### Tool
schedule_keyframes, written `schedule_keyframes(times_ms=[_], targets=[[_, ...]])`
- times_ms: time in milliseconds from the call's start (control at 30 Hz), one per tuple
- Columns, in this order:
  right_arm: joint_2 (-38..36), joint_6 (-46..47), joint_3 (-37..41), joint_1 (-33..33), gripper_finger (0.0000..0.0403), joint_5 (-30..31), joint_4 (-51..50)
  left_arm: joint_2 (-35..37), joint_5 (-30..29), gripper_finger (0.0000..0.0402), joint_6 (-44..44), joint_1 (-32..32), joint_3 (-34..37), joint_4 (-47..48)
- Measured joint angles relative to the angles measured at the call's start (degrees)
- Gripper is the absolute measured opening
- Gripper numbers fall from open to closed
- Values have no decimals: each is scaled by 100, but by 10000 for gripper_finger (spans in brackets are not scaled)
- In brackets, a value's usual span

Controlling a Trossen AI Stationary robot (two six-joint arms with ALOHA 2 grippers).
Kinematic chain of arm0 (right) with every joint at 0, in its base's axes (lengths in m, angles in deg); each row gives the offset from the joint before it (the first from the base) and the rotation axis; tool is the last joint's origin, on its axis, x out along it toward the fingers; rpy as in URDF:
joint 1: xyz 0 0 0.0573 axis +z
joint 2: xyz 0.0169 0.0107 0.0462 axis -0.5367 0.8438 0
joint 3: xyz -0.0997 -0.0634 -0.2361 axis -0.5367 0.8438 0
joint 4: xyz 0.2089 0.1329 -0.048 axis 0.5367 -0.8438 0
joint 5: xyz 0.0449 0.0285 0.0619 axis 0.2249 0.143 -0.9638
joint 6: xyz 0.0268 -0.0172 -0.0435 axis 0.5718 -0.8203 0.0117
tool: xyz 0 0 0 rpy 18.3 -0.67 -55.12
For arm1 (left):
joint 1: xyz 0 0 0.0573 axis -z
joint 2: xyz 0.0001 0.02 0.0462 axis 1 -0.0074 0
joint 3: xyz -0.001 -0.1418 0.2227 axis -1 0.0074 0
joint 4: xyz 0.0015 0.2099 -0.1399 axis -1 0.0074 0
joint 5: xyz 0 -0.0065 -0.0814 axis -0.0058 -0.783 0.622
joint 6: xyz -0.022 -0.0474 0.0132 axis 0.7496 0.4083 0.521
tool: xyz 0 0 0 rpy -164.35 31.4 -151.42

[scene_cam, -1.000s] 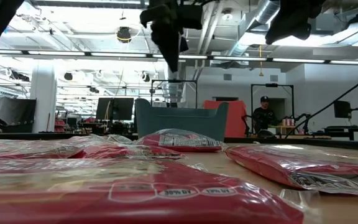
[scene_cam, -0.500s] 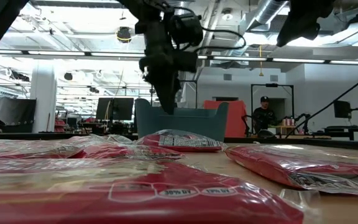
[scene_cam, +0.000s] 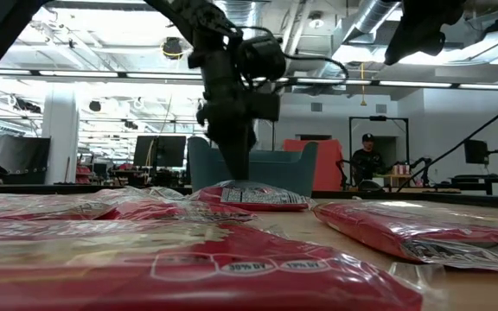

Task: Sort popcorn bags into baskets
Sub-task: Put the red popcorn bag into the blue bin

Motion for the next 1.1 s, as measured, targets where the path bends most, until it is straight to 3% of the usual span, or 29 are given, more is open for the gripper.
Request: schedule_keyframes(times_ms=[233, 333, 433, 733, 1100], targets=[[1, 96, 2, 0, 75, -3, -8, -521, 161, 316, 136, -15, -30, 51], [1, 96, 2, 0, 75, -3, -8, -558, 177, 293, 321, -26, -33, 268], [1, 92, 2, 0, 75, 0, -10, -549, 122, 241, 329, -20, -33, 325], [1, 34, 2, -50, 75, 10, -5, -524, 257, 21, 480, -28, -87, 493], [1, 33, 2, -50, 75, 14, -3, -246, 590, 6, 1046, -20, -44, 732]])
